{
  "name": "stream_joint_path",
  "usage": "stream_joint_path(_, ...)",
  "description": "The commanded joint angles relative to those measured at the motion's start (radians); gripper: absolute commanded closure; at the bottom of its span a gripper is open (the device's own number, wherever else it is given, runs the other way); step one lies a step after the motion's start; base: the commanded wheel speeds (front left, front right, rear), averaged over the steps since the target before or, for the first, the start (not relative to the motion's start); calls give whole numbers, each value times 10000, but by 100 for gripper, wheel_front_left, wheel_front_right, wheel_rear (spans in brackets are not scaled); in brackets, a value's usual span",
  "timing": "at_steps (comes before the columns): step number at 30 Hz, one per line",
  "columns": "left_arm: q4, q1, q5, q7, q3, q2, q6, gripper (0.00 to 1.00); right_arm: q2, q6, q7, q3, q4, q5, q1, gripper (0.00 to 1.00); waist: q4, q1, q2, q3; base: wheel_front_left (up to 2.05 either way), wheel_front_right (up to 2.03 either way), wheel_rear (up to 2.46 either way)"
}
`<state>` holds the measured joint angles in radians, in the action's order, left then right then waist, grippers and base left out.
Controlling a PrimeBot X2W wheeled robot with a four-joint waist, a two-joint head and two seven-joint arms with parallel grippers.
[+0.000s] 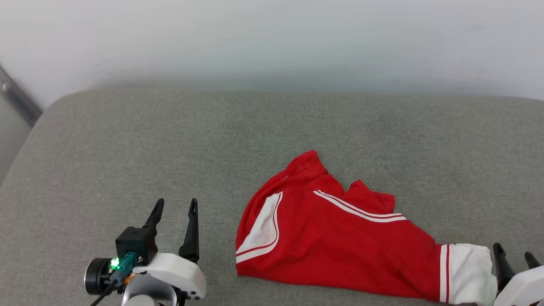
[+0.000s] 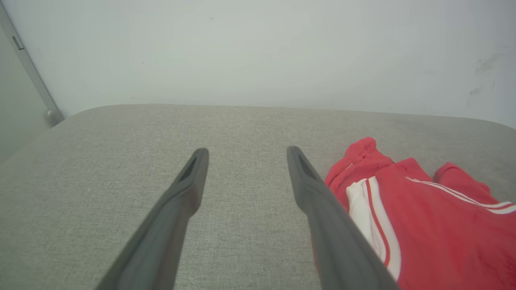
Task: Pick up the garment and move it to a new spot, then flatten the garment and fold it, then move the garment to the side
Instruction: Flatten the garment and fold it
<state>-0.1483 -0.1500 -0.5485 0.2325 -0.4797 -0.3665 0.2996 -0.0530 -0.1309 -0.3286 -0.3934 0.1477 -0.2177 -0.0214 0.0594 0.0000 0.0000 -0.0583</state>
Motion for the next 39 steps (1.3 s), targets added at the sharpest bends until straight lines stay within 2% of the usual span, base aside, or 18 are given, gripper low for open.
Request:
stream_joint_path(1,-10,124,-9,-38,-9,-62,50,0,14,4,489,120,-212,181,-59,0,-6,0,0,177,0,0,0)
stream_joint_path(7,40,407,-73,-268,-80,-211,115,0,-39,4,2115,1251,-1132,727,-239,0,-81,0,0,612,0,0,0)
stream_joint_path(11,123,538,-113,-476,-100,-341,189,0,-43,5,2758,2274,-1816,910,-435,0,-178,0,0,764,0,0,0)
stream_joint_path(16,199,638,-33,-902,-249,-545,238,0,-10,5,2888,3044,-2501,1001,-794,0,-266,0,0,935,0,0,0)
stream_joint_path(20,258,381,-83,-1422,-513,-601,22,0,16,5,2798,3202,-2838,1002,-1093,0,-299,0,0,967,0,0,0)
stream_joint_path(23,276,-200,-145,-2277,-920,-691,-507,0,36,5,2695,3357,-3156,1050,-1342,0,-369,0,0,915,0,0,0)
stream_joint_path(29,-128,-1500,-530,-4668,-1799,-798,-1706,0,41,5,2414,3743,-3480,963,-1455,0,-844,0,0,682,0,0,0)
stream_joint_path(34,-609,-2194,-1076,-6417,-2160,-874,-2370,0,39,5,2186,4026,-3507,952,-1225,0,-1390,0,0,270,0,0,0)
stream_joint_path(39,-1089,-2600,-1384,-7422,-2341,-1094,-2816,0,37,5,2263,4128,-3356,856,-1021,0,-1811,0,0,-224,0,0,0)
